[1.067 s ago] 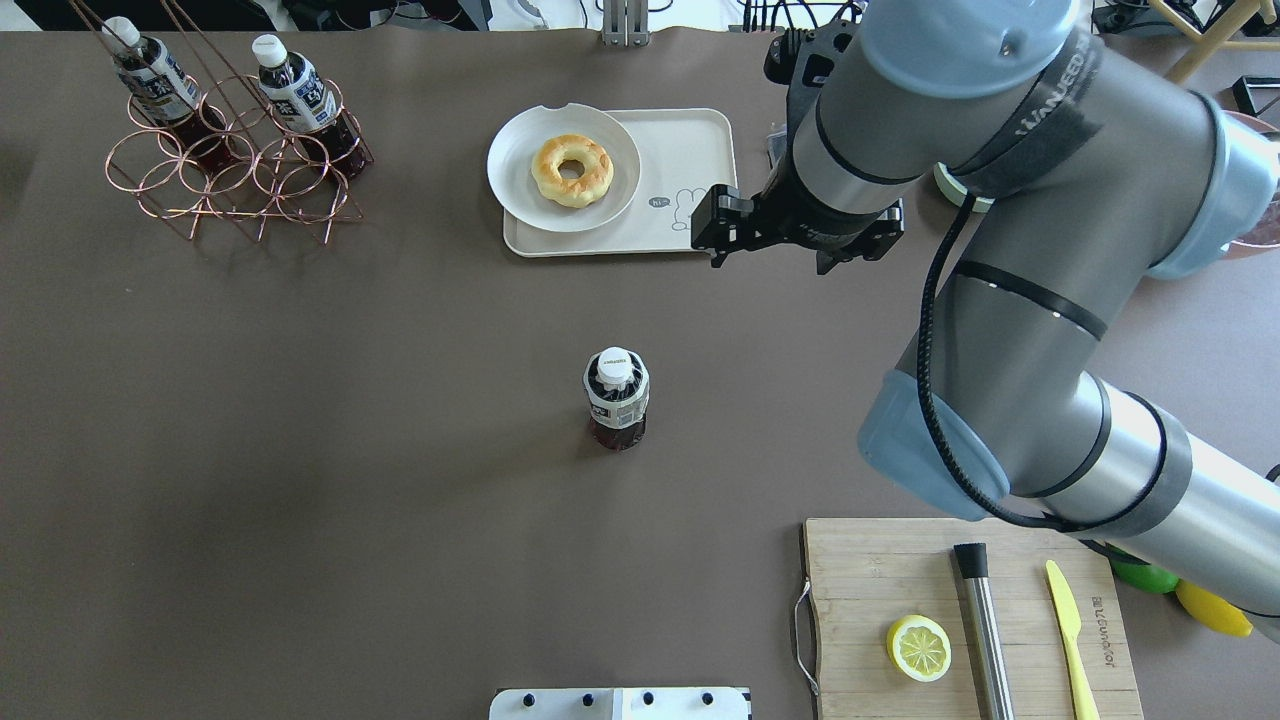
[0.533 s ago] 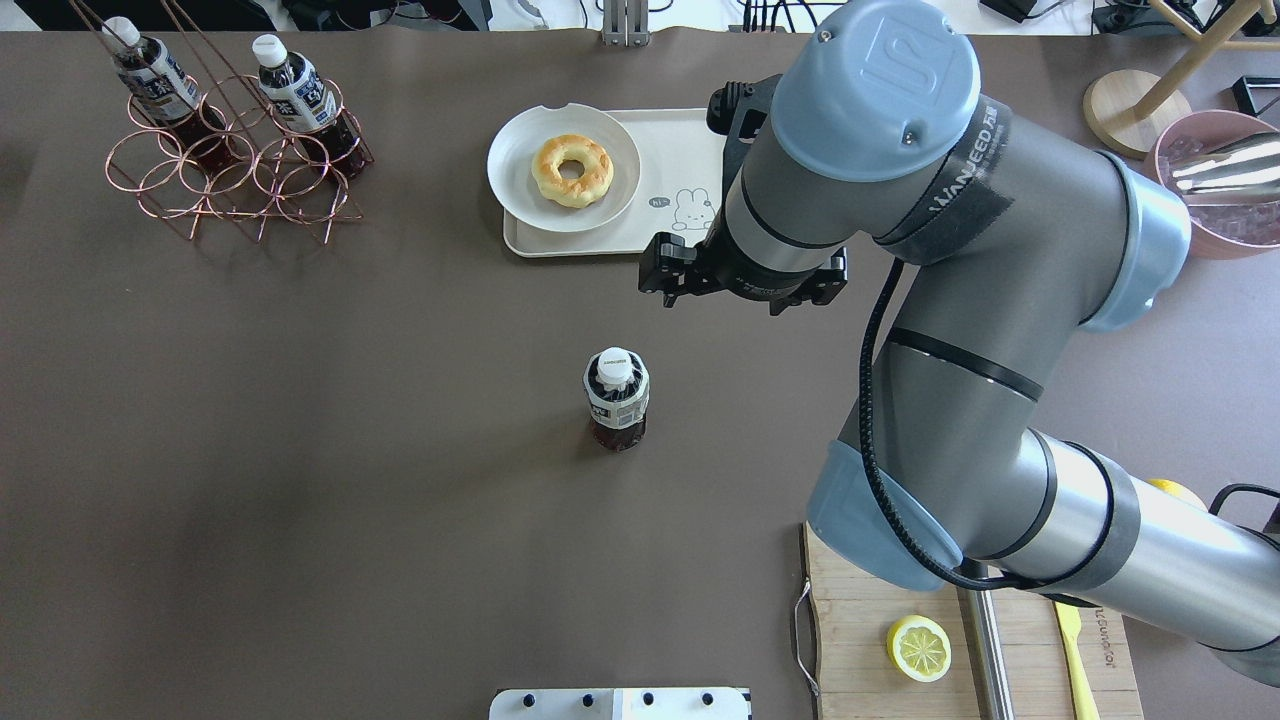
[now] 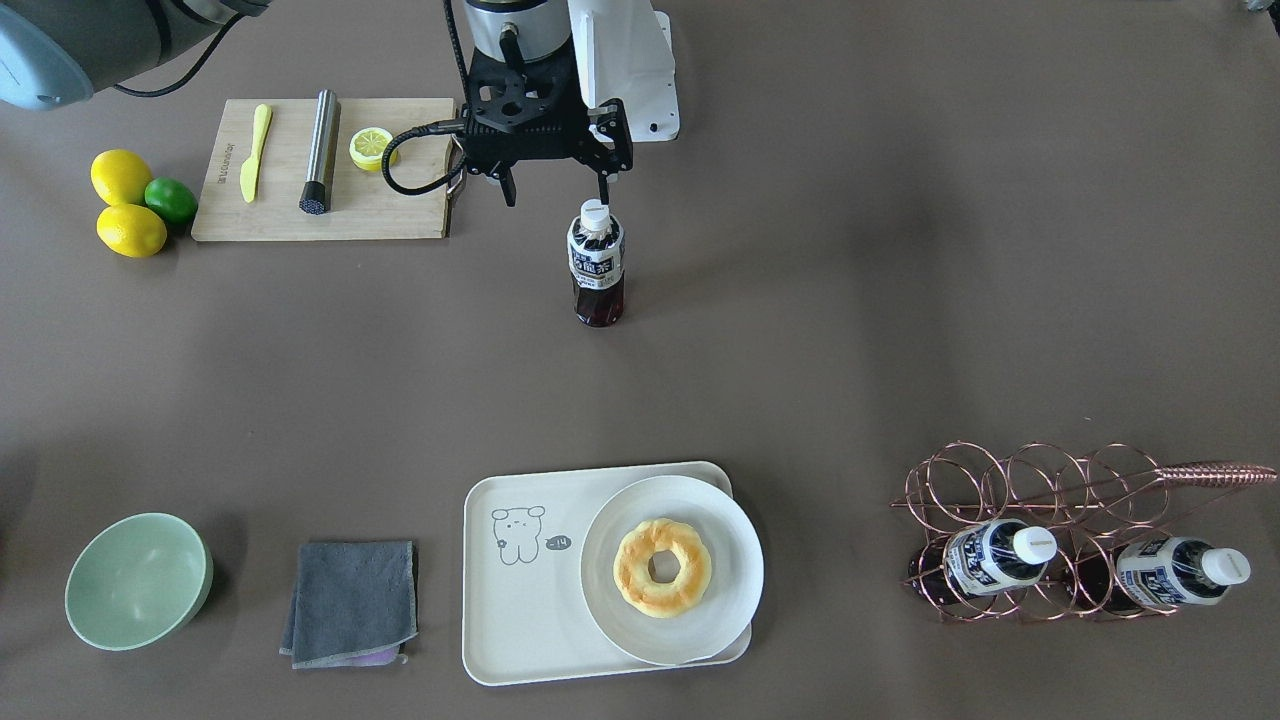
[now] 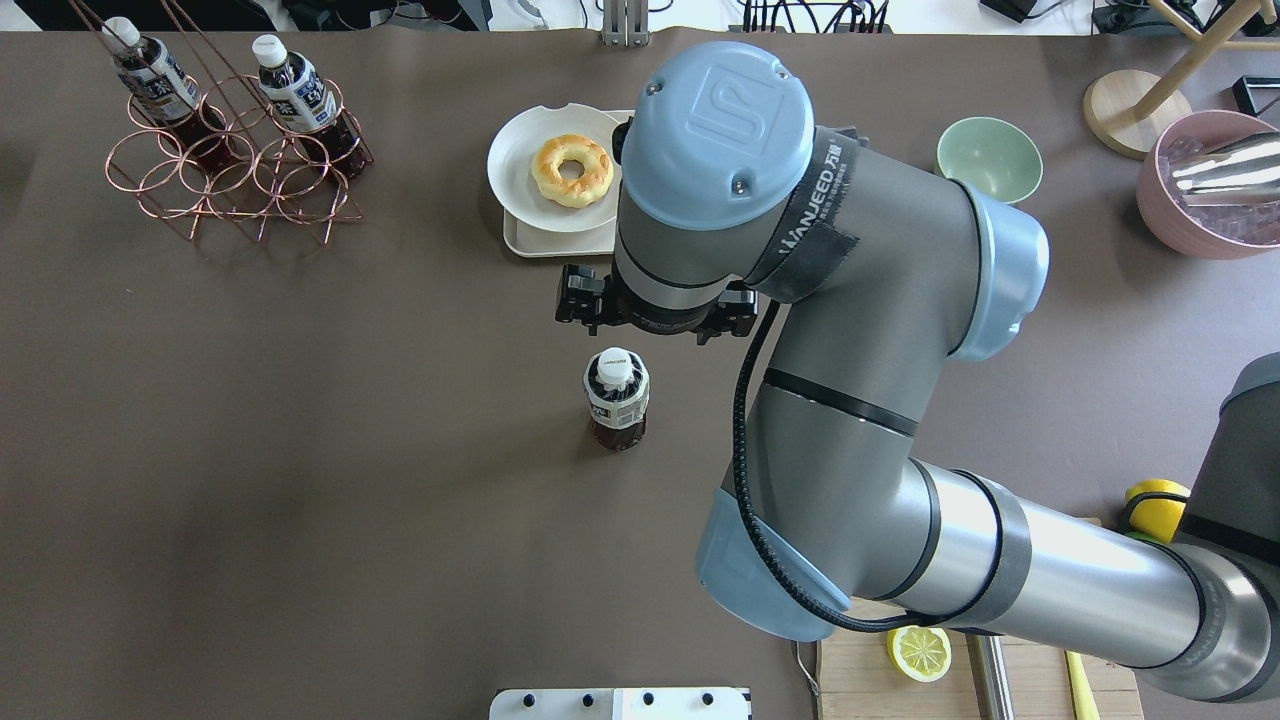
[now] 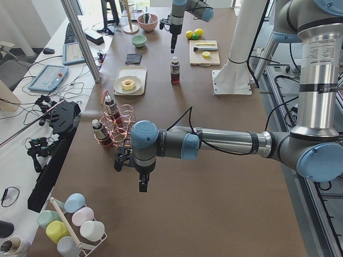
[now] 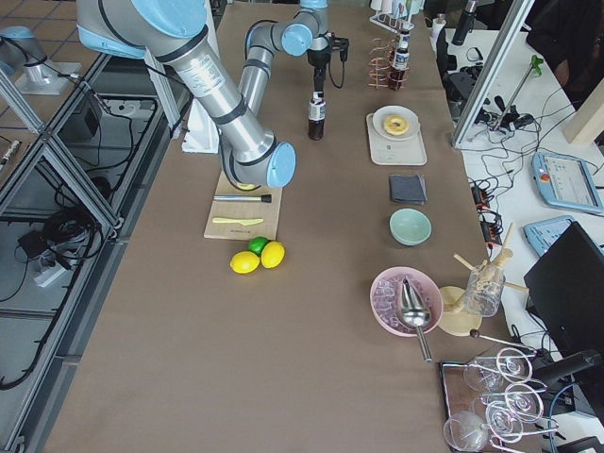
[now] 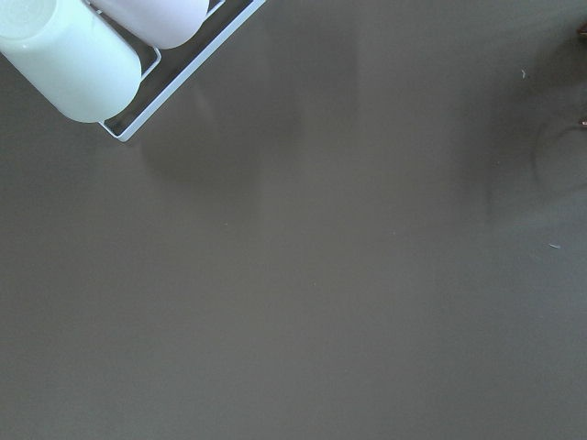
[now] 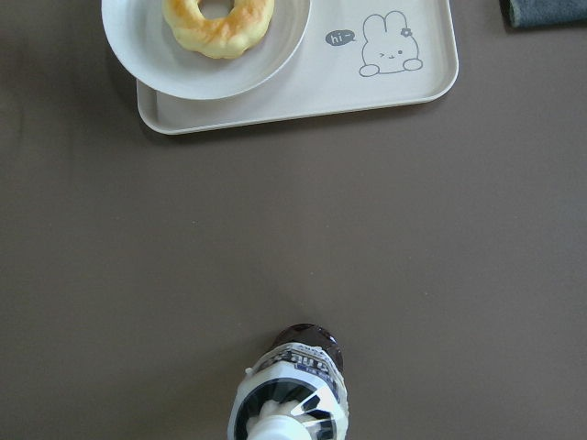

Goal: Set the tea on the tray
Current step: 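Move the right gripper down over the standing tea bottle cap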

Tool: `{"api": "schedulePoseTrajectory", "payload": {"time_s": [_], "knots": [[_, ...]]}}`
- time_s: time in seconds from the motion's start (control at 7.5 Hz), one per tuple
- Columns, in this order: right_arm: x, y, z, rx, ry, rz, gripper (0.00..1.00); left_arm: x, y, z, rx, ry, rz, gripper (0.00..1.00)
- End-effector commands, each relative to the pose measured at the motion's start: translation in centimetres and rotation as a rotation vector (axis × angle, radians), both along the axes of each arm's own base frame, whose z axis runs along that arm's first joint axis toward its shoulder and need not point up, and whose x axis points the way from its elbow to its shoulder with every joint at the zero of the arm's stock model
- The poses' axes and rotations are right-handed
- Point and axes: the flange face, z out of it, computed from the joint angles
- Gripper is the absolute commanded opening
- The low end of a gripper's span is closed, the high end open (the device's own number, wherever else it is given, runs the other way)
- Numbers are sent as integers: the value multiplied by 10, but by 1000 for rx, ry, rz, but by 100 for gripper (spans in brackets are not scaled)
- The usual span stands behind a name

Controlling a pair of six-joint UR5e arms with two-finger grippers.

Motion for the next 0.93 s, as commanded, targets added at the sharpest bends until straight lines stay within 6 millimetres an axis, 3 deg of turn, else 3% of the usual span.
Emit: {"api": "schedulePoseTrajectory", "payload": {"time_s": [0.0, 0.27, 0.8], "knots": [[-24, 3, -4, 8, 35, -18, 97, 0, 0, 0, 1, 0, 1, 97], [-33, 8, 0, 16, 52, -22, 82, -1, -1, 0, 1, -2, -1, 97], [-43, 11, 5, 13, 65, -35, 81, -1, -3, -1, 2, -2, -1, 97]]}}
